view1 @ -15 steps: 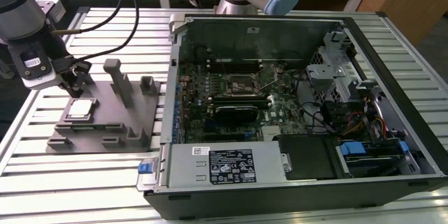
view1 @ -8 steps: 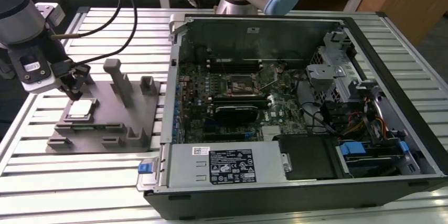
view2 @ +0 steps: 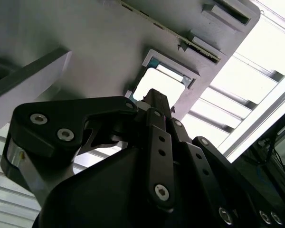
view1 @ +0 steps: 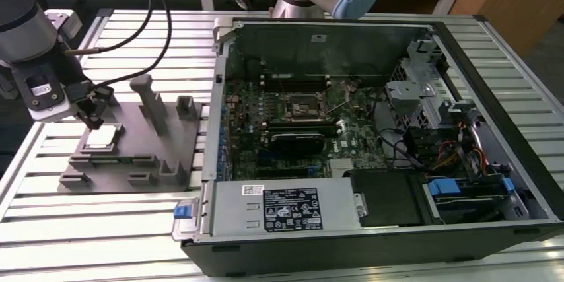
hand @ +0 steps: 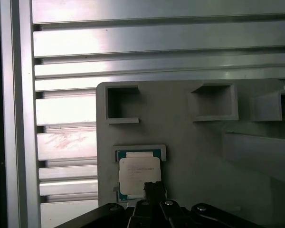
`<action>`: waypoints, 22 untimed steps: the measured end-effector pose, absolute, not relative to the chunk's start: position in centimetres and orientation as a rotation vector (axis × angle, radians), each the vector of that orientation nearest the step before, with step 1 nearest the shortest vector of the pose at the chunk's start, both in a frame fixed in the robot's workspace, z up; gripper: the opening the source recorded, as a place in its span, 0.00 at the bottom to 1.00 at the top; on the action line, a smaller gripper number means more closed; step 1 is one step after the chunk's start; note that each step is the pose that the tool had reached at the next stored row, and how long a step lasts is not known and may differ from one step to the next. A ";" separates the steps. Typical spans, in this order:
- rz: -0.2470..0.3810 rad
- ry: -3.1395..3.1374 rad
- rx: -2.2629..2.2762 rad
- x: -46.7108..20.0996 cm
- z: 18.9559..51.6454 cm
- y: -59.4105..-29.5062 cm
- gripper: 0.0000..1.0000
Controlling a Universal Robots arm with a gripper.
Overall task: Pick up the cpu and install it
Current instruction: 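Pick up the cpu and move it towards the insertion slot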
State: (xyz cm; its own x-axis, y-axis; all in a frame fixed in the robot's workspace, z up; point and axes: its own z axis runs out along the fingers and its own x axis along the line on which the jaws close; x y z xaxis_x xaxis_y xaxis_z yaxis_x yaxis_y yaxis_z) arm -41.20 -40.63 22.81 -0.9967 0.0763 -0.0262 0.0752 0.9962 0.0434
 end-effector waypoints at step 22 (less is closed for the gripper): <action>0.048 3.112 0.118 -41.6 20.4 -40.7 0.11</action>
State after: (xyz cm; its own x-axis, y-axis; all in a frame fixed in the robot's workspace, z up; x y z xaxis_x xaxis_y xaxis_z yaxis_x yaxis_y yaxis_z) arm -41.60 -40.65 20.45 -0.9968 0.0760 -0.0260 0.0752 0.9967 0.0315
